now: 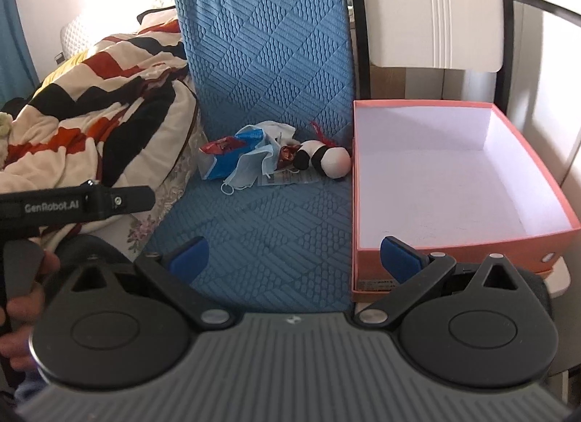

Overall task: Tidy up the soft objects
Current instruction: 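Grasp the blue mask with the left tool while the right tool grasps the red wrapper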

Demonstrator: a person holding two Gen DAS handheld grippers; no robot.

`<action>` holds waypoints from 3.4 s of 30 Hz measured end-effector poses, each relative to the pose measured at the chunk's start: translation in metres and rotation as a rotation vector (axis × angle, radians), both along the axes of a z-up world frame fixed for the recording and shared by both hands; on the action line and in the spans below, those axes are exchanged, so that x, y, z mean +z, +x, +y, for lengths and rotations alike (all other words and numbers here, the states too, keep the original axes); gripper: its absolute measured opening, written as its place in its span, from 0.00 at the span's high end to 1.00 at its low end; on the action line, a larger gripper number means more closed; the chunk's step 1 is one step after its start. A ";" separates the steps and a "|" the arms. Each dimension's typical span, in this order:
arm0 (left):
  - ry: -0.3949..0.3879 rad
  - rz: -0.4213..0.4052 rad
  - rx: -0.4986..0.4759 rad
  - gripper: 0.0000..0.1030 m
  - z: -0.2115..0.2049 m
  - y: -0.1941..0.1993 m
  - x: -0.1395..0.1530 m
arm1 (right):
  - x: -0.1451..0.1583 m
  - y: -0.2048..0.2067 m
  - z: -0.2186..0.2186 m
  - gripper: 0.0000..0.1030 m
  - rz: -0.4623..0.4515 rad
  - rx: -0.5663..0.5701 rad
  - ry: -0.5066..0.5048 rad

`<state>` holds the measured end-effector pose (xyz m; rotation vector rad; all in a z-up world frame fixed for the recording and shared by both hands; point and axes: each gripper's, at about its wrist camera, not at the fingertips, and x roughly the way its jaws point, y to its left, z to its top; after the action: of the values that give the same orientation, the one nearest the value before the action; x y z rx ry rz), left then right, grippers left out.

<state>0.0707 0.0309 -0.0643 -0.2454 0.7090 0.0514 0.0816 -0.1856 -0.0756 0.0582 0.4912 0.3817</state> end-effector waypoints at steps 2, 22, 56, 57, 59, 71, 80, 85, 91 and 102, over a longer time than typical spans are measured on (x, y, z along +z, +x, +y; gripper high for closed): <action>0.006 0.008 -0.005 0.00 0.000 0.013 -0.005 | -0.004 0.010 0.002 0.00 -0.006 0.004 -0.003; 0.077 0.010 -0.045 0.00 -0.010 0.135 -0.037 | -0.019 0.083 0.039 0.38 -0.075 0.108 -0.113; -0.073 0.233 -0.021 0.22 0.051 0.307 -0.122 | -0.035 0.252 0.129 0.48 -0.088 0.239 -0.305; -0.092 0.244 -0.015 0.24 0.054 0.310 -0.126 | -0.036 0.255 0.131 0.49 -0.088 0.246 -0.315; -0.120 0.264 -0.002 0.27 0.060 0.314 -0.133 | -0.036 0.263 0.135 0.50 -0.080 0.254 -0.326; -0.214 0.317 0.049 0.41 0.083 0.326 -0.156 | -0.044 0.288 0.162 0.50 -0.129 0.303 -0.449; -0.263 0.334 0.054 0.48 0.088 0.330 -0.164 | -0.053 0.307 0.171 0.50 -0.118 0.312 -0.495; -0.264 0.342 0.050 0.48 0.089 0.331 -0.166 | -0.060 0.321 0.172 0.50 -0.091 0.307 -0.469; -0.279 0.349 0.054 0.48 0.096 0.331 -0.167 | -0.072 0.324 0.181 0.57 -0.078 0.334 -0.502; -0.298 0.348 0.053 0.46 0.096 0.332 -0.171 | -0.071 0.324 0.182 0.69 -0.045 0.335 -0.508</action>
<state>0.4027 0.1270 -0.2351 -0.5492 1.0575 0.0388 0.4061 -0.0033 -0.1461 -0.5287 0.5420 0.5737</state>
